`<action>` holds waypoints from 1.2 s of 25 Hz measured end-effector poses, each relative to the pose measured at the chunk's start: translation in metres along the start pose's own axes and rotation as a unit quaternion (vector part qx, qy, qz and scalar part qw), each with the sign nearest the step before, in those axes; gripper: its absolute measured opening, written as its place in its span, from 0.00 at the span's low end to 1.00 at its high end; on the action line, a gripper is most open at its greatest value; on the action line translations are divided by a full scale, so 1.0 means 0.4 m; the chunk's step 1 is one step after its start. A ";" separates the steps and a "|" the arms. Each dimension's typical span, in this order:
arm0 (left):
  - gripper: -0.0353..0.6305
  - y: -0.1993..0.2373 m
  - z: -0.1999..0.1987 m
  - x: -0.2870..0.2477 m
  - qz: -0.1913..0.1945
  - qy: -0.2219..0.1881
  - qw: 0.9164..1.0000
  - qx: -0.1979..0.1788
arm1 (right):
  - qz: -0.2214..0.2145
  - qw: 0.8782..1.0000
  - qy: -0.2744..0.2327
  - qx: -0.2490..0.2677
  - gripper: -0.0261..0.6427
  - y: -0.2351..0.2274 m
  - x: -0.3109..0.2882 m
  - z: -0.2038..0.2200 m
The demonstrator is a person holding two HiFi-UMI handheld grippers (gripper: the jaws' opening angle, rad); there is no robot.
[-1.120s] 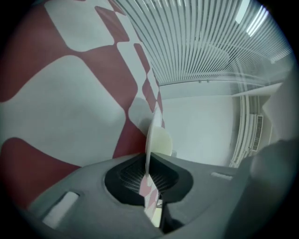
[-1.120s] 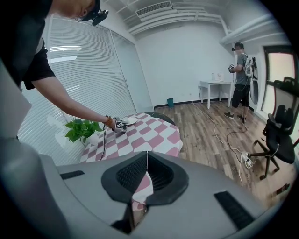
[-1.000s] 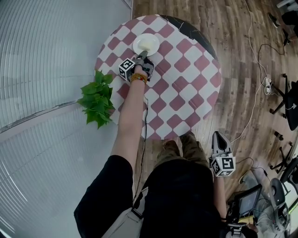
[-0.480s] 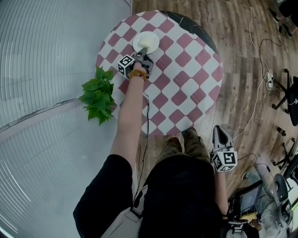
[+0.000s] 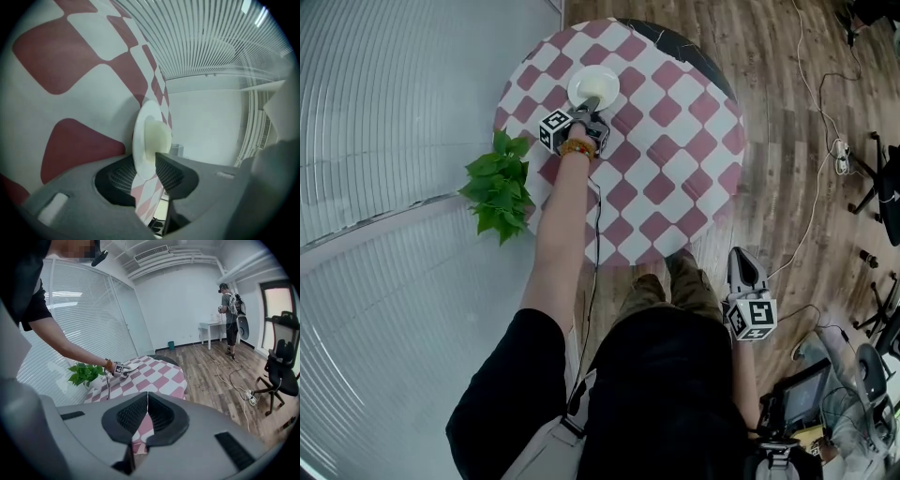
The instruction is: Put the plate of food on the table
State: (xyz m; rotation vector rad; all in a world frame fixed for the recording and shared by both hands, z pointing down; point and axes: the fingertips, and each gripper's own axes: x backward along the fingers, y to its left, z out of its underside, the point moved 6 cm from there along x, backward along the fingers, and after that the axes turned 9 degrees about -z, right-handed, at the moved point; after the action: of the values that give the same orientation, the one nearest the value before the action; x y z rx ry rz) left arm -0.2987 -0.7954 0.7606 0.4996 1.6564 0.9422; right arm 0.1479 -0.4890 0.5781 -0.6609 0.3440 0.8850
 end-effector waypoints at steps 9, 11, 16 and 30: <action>0.28 0.027 0.058 0.050 -0.015 0.006 1.000 0.003 | -0.001 0.999 -0.032 0.000 0.06 0.009 0.026 -0.005; 0.30 0.036 0.067 0.068 -0.021 0.008 1.000 0.003 | -0.001 0.999 -0.036 0.003 0.06 0.013 0.031 0.001; 0.30 0.054 0.082 0.120 -0.032 0.008 0.999 0.002 | -0.006 0.999 -0.045 0.003 0.06 0.019 0.033 0.002; 0.30 0.188 0.191 0.340 -0.048 0.000 0.998 0.036 | -0.046 0.996 -0.071 0.027 0.06 0.068 0.008 -0.058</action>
State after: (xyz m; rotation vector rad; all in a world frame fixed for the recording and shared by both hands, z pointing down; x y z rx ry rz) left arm -0.2781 -0.6256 0.7323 0.4634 1.7035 0.8151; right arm 0.1275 -0.4901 0.5484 -0.5556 0.2081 0.8259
